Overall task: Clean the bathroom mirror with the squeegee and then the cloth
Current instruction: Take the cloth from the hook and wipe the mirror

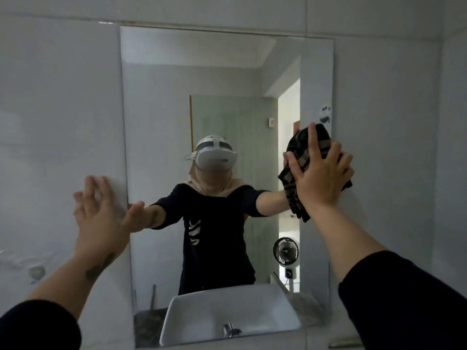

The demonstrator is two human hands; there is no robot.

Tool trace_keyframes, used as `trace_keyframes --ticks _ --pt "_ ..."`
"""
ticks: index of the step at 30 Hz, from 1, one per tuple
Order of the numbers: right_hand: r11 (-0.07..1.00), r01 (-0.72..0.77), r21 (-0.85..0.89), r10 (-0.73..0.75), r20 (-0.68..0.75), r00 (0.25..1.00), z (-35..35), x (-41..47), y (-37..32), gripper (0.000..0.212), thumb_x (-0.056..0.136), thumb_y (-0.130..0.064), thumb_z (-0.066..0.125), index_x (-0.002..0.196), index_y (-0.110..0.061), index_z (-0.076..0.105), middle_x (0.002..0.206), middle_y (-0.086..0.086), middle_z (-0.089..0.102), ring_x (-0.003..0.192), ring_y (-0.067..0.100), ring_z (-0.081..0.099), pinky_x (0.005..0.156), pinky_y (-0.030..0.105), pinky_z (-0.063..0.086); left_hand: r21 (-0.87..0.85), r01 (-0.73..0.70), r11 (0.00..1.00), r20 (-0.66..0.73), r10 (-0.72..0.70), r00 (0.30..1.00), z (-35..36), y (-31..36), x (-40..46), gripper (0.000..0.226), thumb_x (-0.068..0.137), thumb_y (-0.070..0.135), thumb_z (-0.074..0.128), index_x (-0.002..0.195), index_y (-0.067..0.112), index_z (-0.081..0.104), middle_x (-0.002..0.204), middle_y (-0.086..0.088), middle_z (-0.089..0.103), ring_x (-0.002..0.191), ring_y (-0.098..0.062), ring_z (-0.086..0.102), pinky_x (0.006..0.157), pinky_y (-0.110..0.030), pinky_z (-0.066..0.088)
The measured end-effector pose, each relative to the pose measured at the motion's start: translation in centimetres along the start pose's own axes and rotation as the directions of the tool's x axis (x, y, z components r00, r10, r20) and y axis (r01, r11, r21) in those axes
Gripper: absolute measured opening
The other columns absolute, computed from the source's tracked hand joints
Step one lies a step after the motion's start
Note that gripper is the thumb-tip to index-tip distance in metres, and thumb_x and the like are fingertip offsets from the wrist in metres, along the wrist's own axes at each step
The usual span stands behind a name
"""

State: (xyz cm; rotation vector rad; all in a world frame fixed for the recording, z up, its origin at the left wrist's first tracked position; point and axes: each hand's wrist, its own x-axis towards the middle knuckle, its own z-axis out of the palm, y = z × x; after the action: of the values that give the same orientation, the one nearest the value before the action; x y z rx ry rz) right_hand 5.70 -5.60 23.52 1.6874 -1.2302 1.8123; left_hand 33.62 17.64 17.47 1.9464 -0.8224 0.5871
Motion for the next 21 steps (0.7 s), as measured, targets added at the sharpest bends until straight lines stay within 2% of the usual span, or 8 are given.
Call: trace_keyframes --ticks 4,8,14,18,21 --pt "0.997 -0.076 0.019 0.076 -0.006 0.997 0.4 -1.9 1.5 0.064 0.088 -0.063 0.042 0.145 -0.038 0.027 0.125 0.019 0.049 0.097 0.038 0.046 0.079 0.047 0.039 0.03 -0.012 0.999 -0.001 0.013 1.0 0.2 0.1 0.0 0.089 0.086 0.06 0.04 0.151 0.024 -0.008 0.159 0.004 -0.019 0.145 -0.026 -0.017 0.117 -0.05 0.004" --pt "0.997 -0.076 0.012 0.076 -0.039 0.996 0.7 -4.4 0.0 0.063 0.088 -0.061 0.045 0.144 -0.037 0.031 0.121 0.018 0.052 0.094 0.037 0.048 0.078 0.047 0.04 0.062 -0.024 0.998 -0.013 0.025 1.0 0.4 -0.1 0.1 0.089 0.086 0.061 0.039 0.151 0.023 -0.009 0.159 0.002 -0.019 0.145 -0.027 -0.016 0.117 -0.049 0.002" --pt "0.996 0.085 0.004 -0.085 -0.048 0.995 0.9 -6.2 -5.4 0.062 0.088 -0.063 0.041 0.144 -0.037 0.031 0.118 0.015 0.054 0.093 0.032 0.041 0.076 0.044 0.04 0.037 0.007 0.999 0.022 -0.008 1.0 0.3 0.0 0.1 0.089 0.086 0.062 0.038 0.149 0.028 -0.014 0.157 0.007 -0.024 0.145 -0.024 -0.02 0.116 -0.052 0.004" --pt "0.977 0.212 0.03 -0.212 -0.013 0.977 0.6 -6.5 -10.3 0.063 0.087 -0.063 0.042 0.144 -0.039 0.029 0.122 0.013 0.052 0.095 0.033 0.046 0.079 0.045 0.04 0.013 0.005 1.0 0.004 -0.005 1.0 0.4 -0.4 0.2 0.088 0.086 0.064 0.039 0.149 0.031 -0.014 0.158 0.01 -0.022 0.146 -0.025 -0.015 0.116 -0.055 0.008" --pt "0.942 0.323 0.087 -0.324 -0.003 0.946 0.5 -6.9 -13.9 0.063 0.088 -0.061 0.041 0.145 -0.041 0.023 0.125 0.011 0.05 0.097 0.032 0.045 0.081 0.046 0.04 -0.016 -0.028 0.999 0.012 0.029 1.0 0.3 -0.6 0.4 0.09 0.086 0.063 0.042 0.15 0.029 -0.011 0.159 0.006 -0.019 0.146 -0.027 -0.013 0.117 -0.049 0.003"
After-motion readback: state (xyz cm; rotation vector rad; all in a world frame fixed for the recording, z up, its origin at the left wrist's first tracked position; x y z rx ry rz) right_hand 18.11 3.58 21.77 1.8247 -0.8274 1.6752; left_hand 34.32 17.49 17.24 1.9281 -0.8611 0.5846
